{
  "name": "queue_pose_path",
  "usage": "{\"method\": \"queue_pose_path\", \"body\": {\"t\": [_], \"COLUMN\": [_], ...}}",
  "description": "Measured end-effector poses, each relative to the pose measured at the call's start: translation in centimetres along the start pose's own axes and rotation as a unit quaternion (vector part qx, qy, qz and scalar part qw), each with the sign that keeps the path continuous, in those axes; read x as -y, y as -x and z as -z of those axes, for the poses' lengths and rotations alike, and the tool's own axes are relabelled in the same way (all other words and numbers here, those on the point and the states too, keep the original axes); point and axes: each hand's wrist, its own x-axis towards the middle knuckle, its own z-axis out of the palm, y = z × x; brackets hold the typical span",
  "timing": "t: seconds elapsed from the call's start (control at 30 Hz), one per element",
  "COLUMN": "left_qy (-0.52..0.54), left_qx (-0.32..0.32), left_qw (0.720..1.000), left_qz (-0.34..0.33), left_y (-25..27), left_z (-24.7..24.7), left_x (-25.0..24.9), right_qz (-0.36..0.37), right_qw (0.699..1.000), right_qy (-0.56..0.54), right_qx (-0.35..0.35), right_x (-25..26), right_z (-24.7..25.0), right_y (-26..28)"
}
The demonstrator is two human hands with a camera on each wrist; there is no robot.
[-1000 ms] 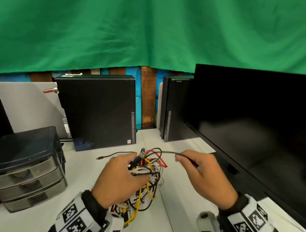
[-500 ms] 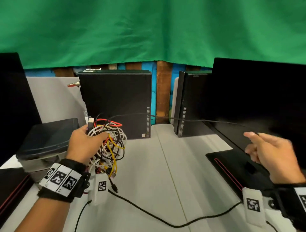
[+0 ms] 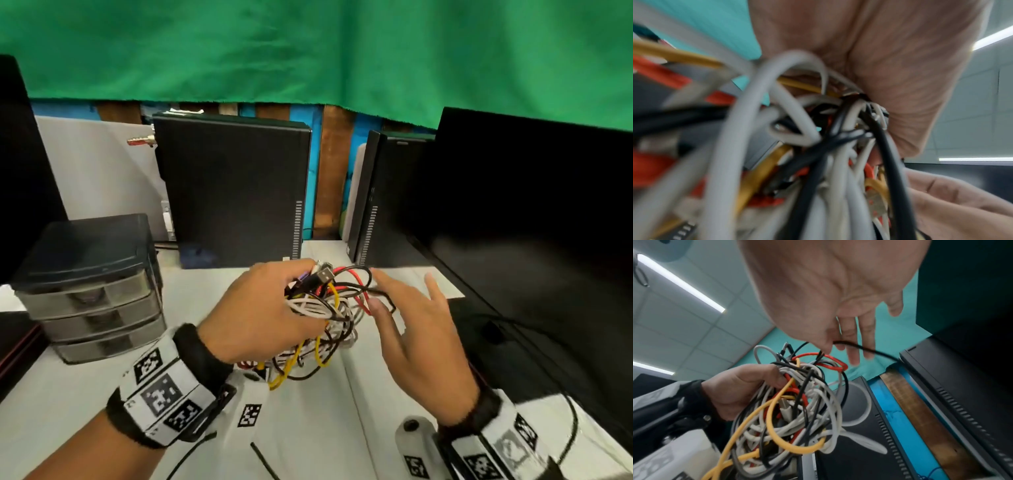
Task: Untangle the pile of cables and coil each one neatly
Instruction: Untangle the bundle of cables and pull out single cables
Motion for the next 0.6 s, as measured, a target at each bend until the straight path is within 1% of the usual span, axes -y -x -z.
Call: {"method": "queue_pose_path", "body": {"t": [0.07,0.13,0.2,0.3,0.37,0.43,0.47,0.5,0.53,0.57,0.6], "left_qy": [0.026,0.05,0.071,0.107,0.134,0.17,0.194,0.223,0.249,0.274,0.302], "left_qx": [0.011,-0.014,-0.058,-0.132,-0.174,-0.217,-0.24,-0.263,-0.282,-0.295,-0.302], "left_qw": [1.0,0.999,0.995,0.978,0.96,0.936,0.92,0.903,0.887,0.874,0.863], "left_qz": [0.003,0.014,0.048,0.123,0.172,0.219,0.241,0.257,0.268,0.271,0.271], "left_y": [0.0,-0.2,-0.7,-1.4,-1.6,-1.6,-1.7,-1.7,-1.8,-1.9,-2.1], "left_z": [-0.3,-0.3,-0.1,0.9,1.8,2.8,3.4,3.9,4.3,4.6,4.7], "left_x": [0.0,0.4,1.4,3.8,5.4,6.8,7.5,8.1,8.6,8.8,8.9], "right_qz": [0.022,0.014,-0.036,-0.108,-0.138,-0.172,-0.193,-0.218,-0.248,-0.274,-0.286], "right_qw": [0.998,0.991,0.979,0.957,0.938,0.92,0.918,0.922,0.932,0.944,0.953], "right_qy": [-0.044,-0.08,-0.122,-0.172,-0.195,-0.203,-0.197,-0.182,-0.158,-0.105,-0.044], "right_qx": [-0.047,-0.11,-0.162,-0.21,-0.252,-0.287,-0.285,-0.261,-0.213,-0.15,-0.087], "right_x": [-0.5,-0.9,-1.6,-2.7,-3.7,-5.2,-6.1,-7.0,-7.7,-7.9,-8.0], "right_z": [0.3,1.2,2.6,5.0,6.1,6.9,7.1,7.2,7.2,7.1,6.7], "right_y": [-0.1,-0.6,-1.2,-2.0,-2.3,-2.5,-2.6,-2.6,-2.5,-2.4,-2.3]}}
